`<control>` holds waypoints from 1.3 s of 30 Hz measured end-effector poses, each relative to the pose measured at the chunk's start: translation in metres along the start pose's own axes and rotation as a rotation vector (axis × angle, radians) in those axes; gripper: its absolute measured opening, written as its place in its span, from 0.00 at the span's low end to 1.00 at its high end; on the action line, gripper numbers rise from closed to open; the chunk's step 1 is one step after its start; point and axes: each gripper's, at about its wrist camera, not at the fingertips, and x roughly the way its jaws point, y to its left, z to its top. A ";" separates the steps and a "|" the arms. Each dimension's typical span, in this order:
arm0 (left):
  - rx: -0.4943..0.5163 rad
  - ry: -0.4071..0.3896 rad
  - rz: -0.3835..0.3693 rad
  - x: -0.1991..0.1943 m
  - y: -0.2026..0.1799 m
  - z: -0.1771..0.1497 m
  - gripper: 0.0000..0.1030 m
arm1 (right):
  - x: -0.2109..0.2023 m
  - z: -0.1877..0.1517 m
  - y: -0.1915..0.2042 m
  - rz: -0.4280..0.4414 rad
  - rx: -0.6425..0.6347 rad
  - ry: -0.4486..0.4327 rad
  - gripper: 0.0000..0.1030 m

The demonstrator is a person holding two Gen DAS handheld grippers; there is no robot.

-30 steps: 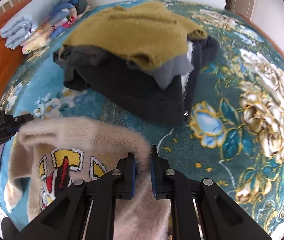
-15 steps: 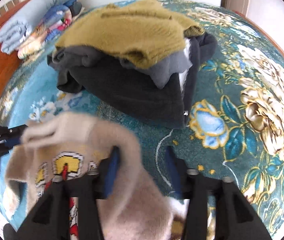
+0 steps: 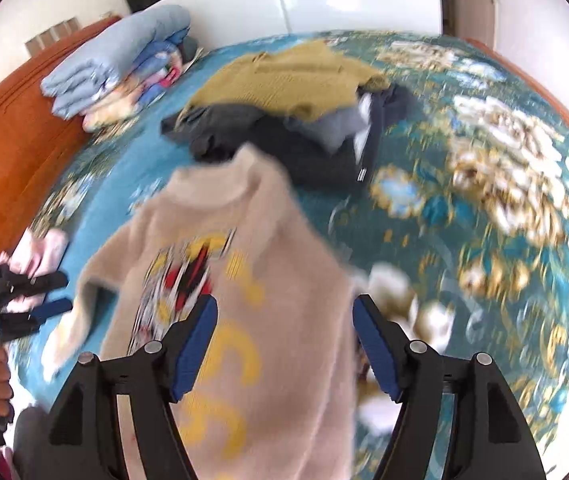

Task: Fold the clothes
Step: 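Lower the sweater front-up onto the bedspread and open both grippers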

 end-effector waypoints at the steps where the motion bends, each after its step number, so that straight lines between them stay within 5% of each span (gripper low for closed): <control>1: 0.007 0.002 0.008 -0.002 0.001 -0.006 0.56 | 0.001 -0.010 0.006 0.012 -0.006 0.013 0.70; 7: 0.039 -0.004 0.026 -0.017 -0.001 -0.026 0.56 | 0.022 -0.055 0.046 0.059 -0.046 0.080 0.70; 12: 0.065 -0.028 0.033 -0.032 -0.004 -0.032 0.56 | 0.040 -0.062 0.066 -0.007 -0.100 0.115 0.67; 16: 0.055 -0.038 0.023 -0.040 -0.002 -0.032 0.56 | 0.044 -0.063 0.059 -0.066 -0.107 0.164 0.25; 18: 0.059 -0.036 0.040 -0.039 -0.001 -0.033 0.56 | 0.036 -0.060 0.053 -0.052 -0.101 0.159 0.11; 23: 0.041 -0.016 0.049 -0.031 0.007 -0.035 0.56 | 0.014 -0.047 0.029 -0.102 -0.153 0.126 0.09; 31: 0.011 0.009 0.069 -0.013 0.019 -0.027 0.56 | -0.025 0.018 -0.052 -0.327 -0.118 0.041 0.09; 39: -0.022 0.030 0.103 0.005 0.031 -0.012 0.56 | -0.006 0.066 -0.100 -0.461 -0.111 0.051 0.08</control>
